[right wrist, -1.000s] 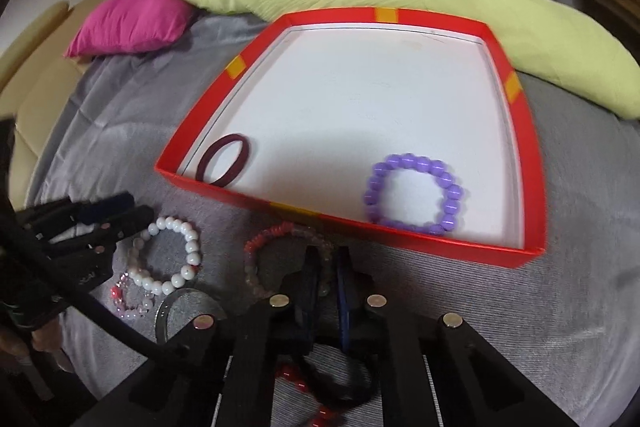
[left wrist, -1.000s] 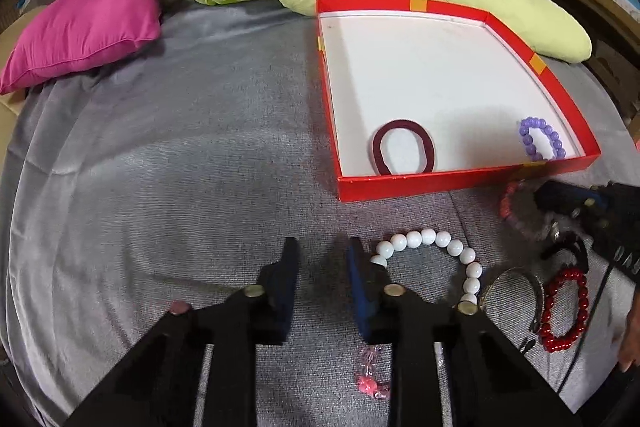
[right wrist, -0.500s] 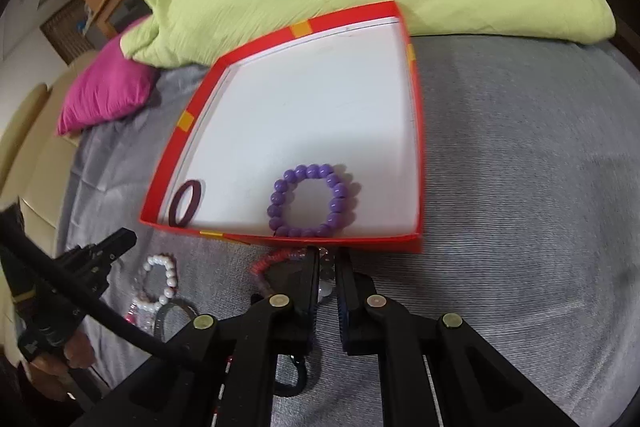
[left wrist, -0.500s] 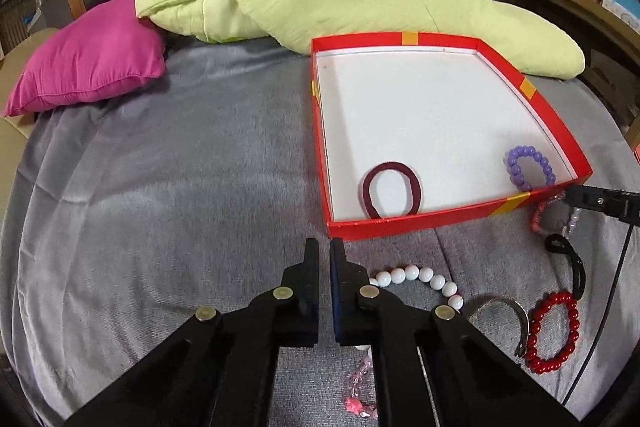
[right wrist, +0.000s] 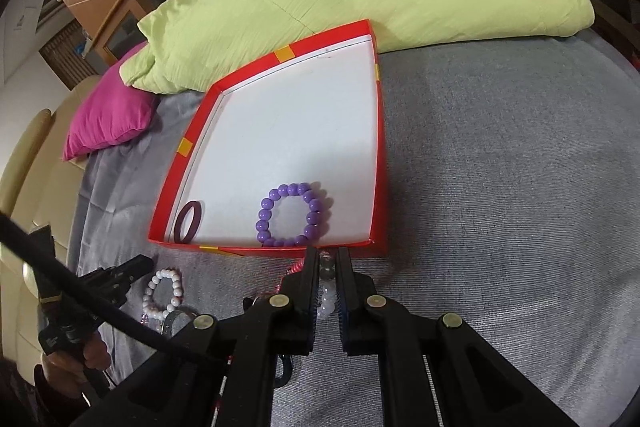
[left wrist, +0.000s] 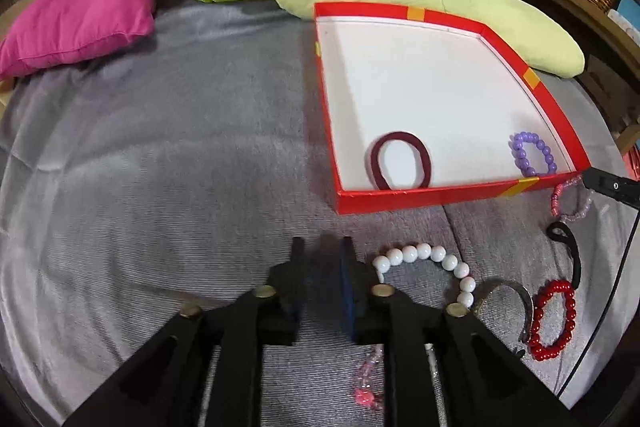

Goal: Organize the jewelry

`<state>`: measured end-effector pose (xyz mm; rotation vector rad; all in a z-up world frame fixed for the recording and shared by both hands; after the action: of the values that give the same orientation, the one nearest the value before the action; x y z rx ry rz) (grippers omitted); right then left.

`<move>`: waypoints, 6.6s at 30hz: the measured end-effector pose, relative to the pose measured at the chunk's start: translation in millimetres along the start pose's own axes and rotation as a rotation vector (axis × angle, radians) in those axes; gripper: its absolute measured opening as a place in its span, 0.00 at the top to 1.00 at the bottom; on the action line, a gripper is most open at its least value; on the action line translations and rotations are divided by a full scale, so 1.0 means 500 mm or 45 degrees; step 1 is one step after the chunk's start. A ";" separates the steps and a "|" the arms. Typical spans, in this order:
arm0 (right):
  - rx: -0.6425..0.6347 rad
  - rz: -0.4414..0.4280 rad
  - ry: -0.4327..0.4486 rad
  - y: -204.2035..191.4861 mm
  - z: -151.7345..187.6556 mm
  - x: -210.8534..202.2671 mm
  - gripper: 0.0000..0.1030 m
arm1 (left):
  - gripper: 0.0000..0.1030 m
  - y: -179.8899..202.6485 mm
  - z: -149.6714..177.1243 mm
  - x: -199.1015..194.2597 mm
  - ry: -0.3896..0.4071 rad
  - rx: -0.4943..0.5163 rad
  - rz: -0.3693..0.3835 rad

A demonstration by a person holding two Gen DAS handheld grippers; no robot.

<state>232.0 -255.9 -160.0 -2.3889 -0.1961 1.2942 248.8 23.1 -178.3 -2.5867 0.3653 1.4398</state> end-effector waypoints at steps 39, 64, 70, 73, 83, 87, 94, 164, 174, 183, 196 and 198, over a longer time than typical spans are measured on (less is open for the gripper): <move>-0.112 -0.250 0.157 -0.118 0.001 -0.052 0.91 | 0.91 0.071 -0.035 -0.082 0.199 0.200 0.247; 0.124 -0.146 0.218 -0.079 -0.168 0.104 0.88 | 0.90 0.172 -0.199 0.004 0.318 0.023 0.203; 0.216 -0.091 0.226 -0.023 -0.179 0.082 0.86 | 0.51 0.177 -0.183 0.013 0.265 0.093 0.014; 0.202 -0.073 0.259 -0.011 -0.175 0.044 0.73 | 0.42 0.163 -0.176 -0.020 0.321 0.067 -0.010; 0.054 0.057 0.299 -0.017 -0.106 -0.070 0.70 | 0.33 0.109 -0.101 -0.091 0.334 -0.082 0.091; 0.037 0.068 0.322 -0.020 -0.072 -0.115 0.53 | 0.23 0.069 -0.049 -0.115 0.270 -0.264 0.157; -0.021 0.104 0.303 -0.020 0.001 -0.185 0.51 | 0.23 0.060 0.018 -0.123 0.080 -0.213 0.040; 0.005 0.162 0.000 -0.022 0.109 -0.034 0.81 | 0.90 0.087 0.109 -0.100 0.147 0.186 -0.193; -0.025 0.123 0.036 -0.054 0.108 -0.035 0.81 | 0.90 0.050 0.095 -0.150 0.251 0.133 -0.326; -0.088 0.065 0.088 -0.096 0.112 -0.042 0.81 | 0.90 0.025 0.089 -0.163 0.266 0.086 -0.361; -0.180 -0.039 0.173 -0.149 0.119 -0.069 0.81 | 0.90 -0.004 0.078 -0.218 0.381 0.008 -0.498; -0.188 -0.048 0.183 -0.154 0.119 -0.073 0.81 | 0.90 -0.011 0.079 -0.224 0.391 -0.004 -0.523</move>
<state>167.9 -180.5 -128.5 -2.5773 -0.3023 1.1206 161.6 53.5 -103.4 -2.6771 -0.1318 0.9119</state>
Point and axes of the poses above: each gripper's, at about its wrist camera, not at the fingertips, and x roughly the way its jaws point, y to its right, z to its underside, the point moved 3 cm from there along x, roughly the way its jaws point, and after that the axes turned 6 degrees about x, right-handed, at the moved point
